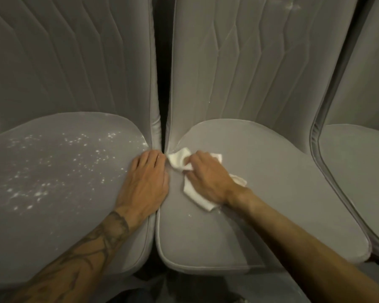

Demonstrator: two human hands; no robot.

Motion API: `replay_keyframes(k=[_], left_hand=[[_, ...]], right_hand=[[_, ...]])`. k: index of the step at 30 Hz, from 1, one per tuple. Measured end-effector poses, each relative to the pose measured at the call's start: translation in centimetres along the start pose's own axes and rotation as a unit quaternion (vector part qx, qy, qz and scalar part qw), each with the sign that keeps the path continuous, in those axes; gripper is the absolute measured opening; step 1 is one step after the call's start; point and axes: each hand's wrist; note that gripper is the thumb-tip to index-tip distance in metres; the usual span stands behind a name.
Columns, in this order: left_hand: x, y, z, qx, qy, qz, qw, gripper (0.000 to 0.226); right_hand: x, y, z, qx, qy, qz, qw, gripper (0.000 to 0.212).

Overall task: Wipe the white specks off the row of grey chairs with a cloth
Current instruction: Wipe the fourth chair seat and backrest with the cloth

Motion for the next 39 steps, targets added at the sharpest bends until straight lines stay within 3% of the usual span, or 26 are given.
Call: replay_keyframes(k=[3, 5, 9, 11, 15, 17, 21, 23, 29, 31, 35, 37, 39], left_hand=[[0.0, 0.4, -0.2, -0.006, 0.000, 0.007, 1.000, 0.031], [0.0, 0.5, -0.2, -0.014, 0.000, 0.015, 1.000, 0.028], [-0.2, 0.6, 0.0, -0.025, 0.000, 0.023, 0.999, 0.027], [-0.1, 0.7, 0.0, -0.022, -0.001, 0.027, 0.999, 0.027], [-0.2, 0.9, -0.1, -0.024, -0.002, 0.034, 0.999, 0.027], [-0.1, 0.9, -0.2, -0.023, -0.001, 0.038, 0.999, 0.027], [-0.1, 0.9, -0.1, -0.028, 0.006, 0.048, 0.998, 0.025], [-0.2, 1.0, 0.0, -0.032, 0.007, 0.047, 0.998, 0.026], [-0.1, 0.8, 0.0, -0.027, 0.004, 0.047, 0.999, 0.024], [0.0, 0.7, 0.2, -0.016, 0.003, 0.045, 0.999, 0.023], [-0.1, 0.5, 0.2, -0.005, 0.004, 0.043, 0.999, 0.022], [-0.1, 0.4, 0.2, -0.003, 0.004, 0.039, 0.999, 0.022], [-0.1, 0.5, 0.1, -0.008, 0.006, 0.043, 0.999, 0.023]], right_hand=[[2.6, -0.5, -2.1, -0.066, -0.104, -0.029, 0.992, 0.021], [2.4, -1.9, -0.1, -0.054, -0.102, -0.053, 0.992, 0.023], [1.2, -3.5, 6.5, 0.022, 0.071, -0.031, 0.997, 0.027], [1.2, -2.9, 6.1, 0.049, 0.117, -0.016, 0.992, 0.028], [4.6, -1.8, 1.2, -0.031, 0.000, -0.010, 0.999, 0.025], [5.7, -3.2, 2.5, -0.043, -0.018, -0.033, 0.998, 0.026], [6.3, -4.9, 7.0, 0.016, 0.137, 0.018, 0.990, 0.022], [6.2, -4.1, 5.8, 0.044, 0.187, 0.042, 0.981, 0.022], [7.9, -2.0, -2.0, -0.033, 0.009, 0.024, 0.999, 0.022], [8.3, -3.4, 0.4, -0.010, 0.046, 0.019, 0.999, 0.023], [9.0, -4.5, 3.1, 0.065, 0.208, 0.042, 0.975, 0.022], [8.5, -3.1, 0.1, 0.062, 0.185, 0.046, 0.980, 0.017], [8.5, -1.6, -3.7, 0.004, 0.092, 0.058, 0.994, 0.014]])
Point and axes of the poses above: each hand's wrist, its own x-axis away from the middle knuckle, its own y-axis out of the palm, z = x × y, and after that the axes turned 12 degrees about -y, right-handed
